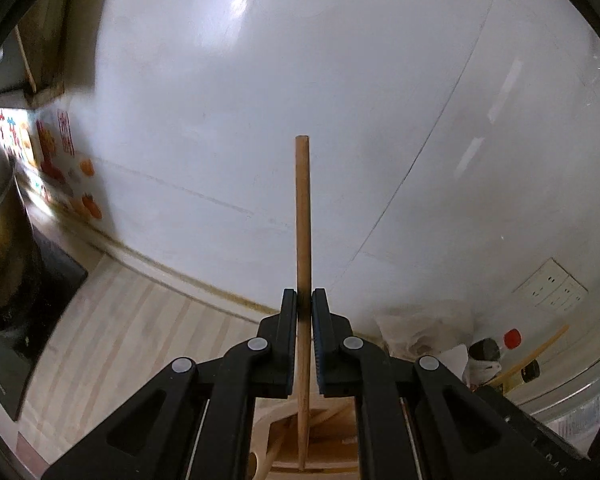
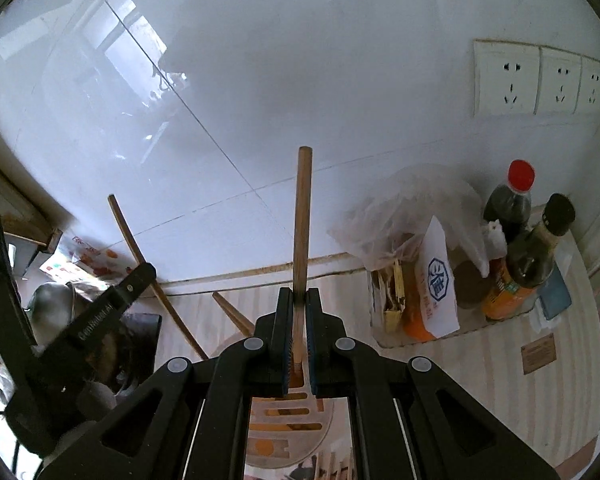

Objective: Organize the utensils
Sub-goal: 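Lift both held chopsticks above the cream holder and open both grippers inside, then lower both grippers to the chopsticks on the mat and close each on one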

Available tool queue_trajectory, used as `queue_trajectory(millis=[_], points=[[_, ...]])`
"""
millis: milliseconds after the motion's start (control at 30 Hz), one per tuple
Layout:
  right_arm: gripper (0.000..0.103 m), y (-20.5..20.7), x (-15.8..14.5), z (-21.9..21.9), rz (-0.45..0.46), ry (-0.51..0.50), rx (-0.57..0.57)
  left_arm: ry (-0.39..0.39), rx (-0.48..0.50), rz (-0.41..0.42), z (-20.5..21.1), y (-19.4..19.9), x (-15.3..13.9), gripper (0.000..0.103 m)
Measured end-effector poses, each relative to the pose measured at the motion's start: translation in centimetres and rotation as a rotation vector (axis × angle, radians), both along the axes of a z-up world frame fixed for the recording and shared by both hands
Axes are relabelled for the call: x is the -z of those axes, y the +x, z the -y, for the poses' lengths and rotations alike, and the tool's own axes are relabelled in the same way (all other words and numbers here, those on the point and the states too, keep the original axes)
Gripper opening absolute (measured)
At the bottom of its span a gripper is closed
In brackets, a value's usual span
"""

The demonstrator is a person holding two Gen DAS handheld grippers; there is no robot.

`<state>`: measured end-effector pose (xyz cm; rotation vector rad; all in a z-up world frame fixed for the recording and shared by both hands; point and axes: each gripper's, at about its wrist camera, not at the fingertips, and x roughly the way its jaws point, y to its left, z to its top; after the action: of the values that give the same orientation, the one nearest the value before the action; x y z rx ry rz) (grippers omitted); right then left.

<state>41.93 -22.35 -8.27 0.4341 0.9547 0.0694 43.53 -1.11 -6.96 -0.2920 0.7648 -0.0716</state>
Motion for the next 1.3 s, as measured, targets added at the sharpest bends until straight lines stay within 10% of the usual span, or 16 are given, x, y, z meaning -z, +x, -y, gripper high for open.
queue_trajectory(millis=[700,800,867,1300], points=[[0.007,0.1,2.1,-0.7,-0.063,0.028,-0.064,0.117,0.127,-0.037,1.8,-1.9,0.9,0.01],[0.016,-0.2,2.0,-0.5,-0.071,0.046,-0.064,0.144,0.127,-0.019,1.4,-3.5,-0.7,0.041],[0.036,-0.8,1.5,-0.2,-0.056,0.033,-0.052,0.156,0.121,0.009,0.9,-4.5,-1.8,0.085],[0.077,-9.5,-0.7,2.0,0.085,-0.042,0.056,0.257,0.074,0.011,-3.2,-13.3,-1.9,0.103]])
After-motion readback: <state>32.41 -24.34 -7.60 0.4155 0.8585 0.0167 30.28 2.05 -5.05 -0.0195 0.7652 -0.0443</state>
